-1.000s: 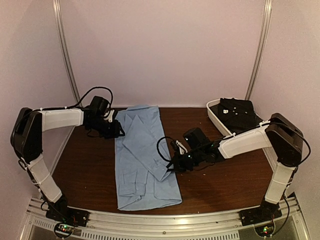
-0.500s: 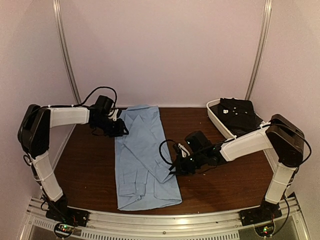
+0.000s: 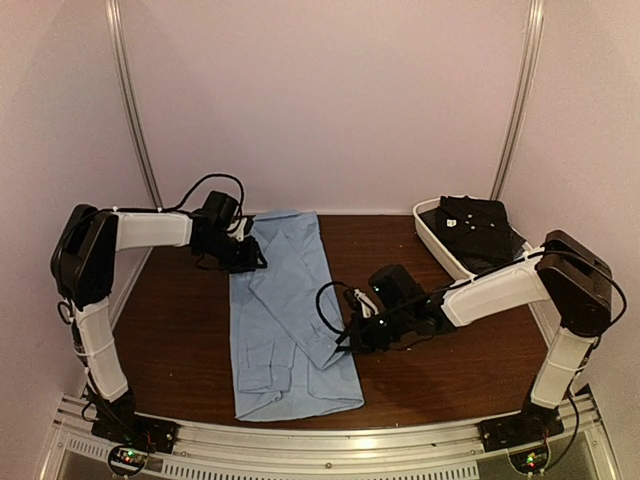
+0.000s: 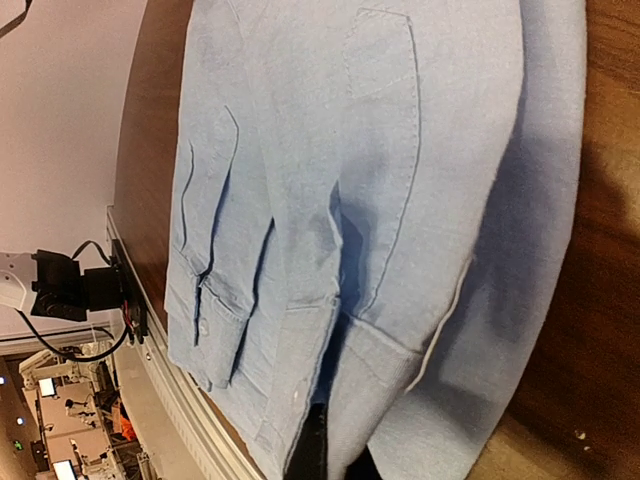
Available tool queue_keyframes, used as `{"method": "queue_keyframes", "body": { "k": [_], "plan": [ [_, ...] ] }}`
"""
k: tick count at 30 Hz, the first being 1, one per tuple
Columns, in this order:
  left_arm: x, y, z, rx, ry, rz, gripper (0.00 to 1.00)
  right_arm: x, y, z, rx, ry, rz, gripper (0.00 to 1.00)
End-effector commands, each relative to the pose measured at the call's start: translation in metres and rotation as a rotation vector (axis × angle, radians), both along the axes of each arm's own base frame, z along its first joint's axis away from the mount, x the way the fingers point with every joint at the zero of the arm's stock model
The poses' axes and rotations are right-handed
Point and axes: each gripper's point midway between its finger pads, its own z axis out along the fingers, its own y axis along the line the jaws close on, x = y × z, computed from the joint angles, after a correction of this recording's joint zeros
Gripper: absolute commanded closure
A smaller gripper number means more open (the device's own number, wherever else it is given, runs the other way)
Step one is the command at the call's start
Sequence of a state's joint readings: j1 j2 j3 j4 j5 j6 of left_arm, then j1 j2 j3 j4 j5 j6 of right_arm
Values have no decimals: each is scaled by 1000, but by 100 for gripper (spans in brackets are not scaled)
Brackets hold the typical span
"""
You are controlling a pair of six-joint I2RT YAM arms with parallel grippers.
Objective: Fold and stack the long sleeve shirts
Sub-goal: Adjust the sleeve of the rectangle-folded shirt.
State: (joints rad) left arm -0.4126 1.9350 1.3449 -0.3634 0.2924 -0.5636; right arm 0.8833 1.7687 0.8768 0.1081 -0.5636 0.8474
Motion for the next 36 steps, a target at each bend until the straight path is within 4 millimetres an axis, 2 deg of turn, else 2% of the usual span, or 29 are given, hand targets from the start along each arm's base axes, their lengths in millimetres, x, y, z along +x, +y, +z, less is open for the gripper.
{"method": "queue_keyframes", "body": {
  "k": [1,8,14,16,20,25,31,33,36],
  "plan": [
    [16,-11,14,-30,-56,1,63,-8,11,8,38,-12,17,99],
    [28,-19,10,-33,-57,2,63,-12,9,0,25,-4,16,96],
    [34,-31,-3,-40,-47,-15,63,-8,-1,3,-15,-49,-10,81],
    [37,-30,-12,-24,-39,-6,63,-2,-7,12,-37,-96,-29,73],
    [40,-23,-30,27,-28,19,64,8,-29,17,-158,-182,-67,61],
    [44,-10,-47,104,-19,52,64,18,-47,20,-252,-254,-90,60],
    [48,3,-53,170,-17,89,64,26,-34,33,-222,-315,-67,61],
    [49,5,-47,190,-20,99,64,31,-24,37,-211,-336,-48,63],
    [53,10,-28,201,-53,124,65,40,-9,44,-185,-372,-28,67]
  ]
}}
